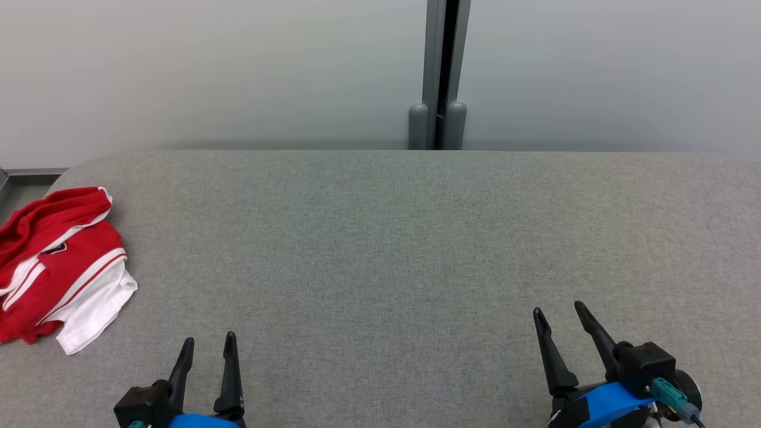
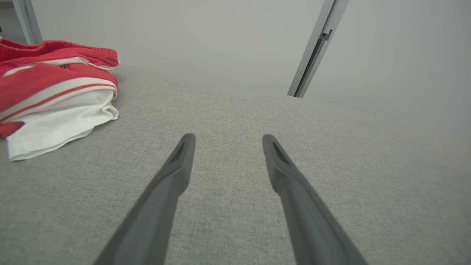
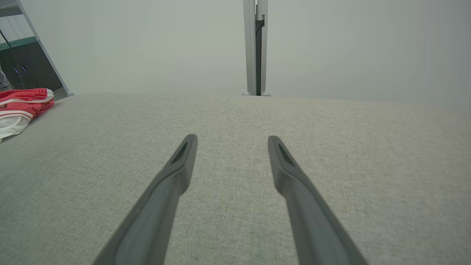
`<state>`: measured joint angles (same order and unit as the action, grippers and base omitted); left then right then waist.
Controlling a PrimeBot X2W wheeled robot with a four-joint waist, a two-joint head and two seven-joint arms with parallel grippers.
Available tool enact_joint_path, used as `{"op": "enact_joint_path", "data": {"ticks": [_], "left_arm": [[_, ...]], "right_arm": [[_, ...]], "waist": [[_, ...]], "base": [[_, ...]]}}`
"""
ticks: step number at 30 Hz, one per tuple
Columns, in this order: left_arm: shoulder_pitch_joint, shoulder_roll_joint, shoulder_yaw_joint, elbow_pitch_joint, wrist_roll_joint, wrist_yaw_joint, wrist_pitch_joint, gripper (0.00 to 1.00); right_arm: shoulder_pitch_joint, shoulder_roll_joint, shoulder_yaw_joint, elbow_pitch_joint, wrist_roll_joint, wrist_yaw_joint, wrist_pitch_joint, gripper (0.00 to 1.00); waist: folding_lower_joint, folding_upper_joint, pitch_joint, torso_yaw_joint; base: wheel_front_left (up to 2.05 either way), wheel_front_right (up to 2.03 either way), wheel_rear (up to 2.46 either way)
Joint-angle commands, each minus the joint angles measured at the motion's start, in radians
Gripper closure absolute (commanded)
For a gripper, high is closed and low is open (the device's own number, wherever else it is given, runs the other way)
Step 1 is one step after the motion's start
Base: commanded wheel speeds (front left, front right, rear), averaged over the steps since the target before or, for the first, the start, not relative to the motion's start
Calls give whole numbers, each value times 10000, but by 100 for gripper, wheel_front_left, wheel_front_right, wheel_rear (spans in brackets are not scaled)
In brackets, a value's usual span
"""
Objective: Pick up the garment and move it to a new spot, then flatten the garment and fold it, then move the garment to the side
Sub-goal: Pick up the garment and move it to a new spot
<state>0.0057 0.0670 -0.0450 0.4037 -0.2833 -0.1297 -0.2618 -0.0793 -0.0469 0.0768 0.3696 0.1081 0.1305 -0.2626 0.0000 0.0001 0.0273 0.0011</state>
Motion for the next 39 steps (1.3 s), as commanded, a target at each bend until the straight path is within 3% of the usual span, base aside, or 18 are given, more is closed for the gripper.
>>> {"op": "enact_joint_path", "data": {"ticks": [1, 11, 17, 29, 39], "left_arm": [[-139, 72, -10, 18, -47, -16, -50, 0], [-216, 75, -69, 54, -42, -16, -49, 0], [-270, 106, -40, 11, 1, -15, -49, 0], [83, 170, 530, -133, 16, 13, -41, 0], [471, 98, 746, -265, 10, 25, -39, 0]], "right_arm": [[-129, -63, 12, 11, 71, 4, -35, 0], [23, -60, -157, -58, 62, 4, -33, 0], [231, -52, -472, -42, -63, 4, -33, 0], [249, -58, 166, -54, 180, 3, -30, 0], [244, -60, 636, 15, 249, 3, -24, 0]], "waist": [[0, -1, -1, -3], [0, -1, 4, 248], [0, -1, -45, 1451], [0, -1, -309, 4224], [0, -1, -373, 4938]], "base": [[0, 0, 0], [0, 0, 0], [0, 0, 0], [0, 0, 0], [0, 0, 0]]}}
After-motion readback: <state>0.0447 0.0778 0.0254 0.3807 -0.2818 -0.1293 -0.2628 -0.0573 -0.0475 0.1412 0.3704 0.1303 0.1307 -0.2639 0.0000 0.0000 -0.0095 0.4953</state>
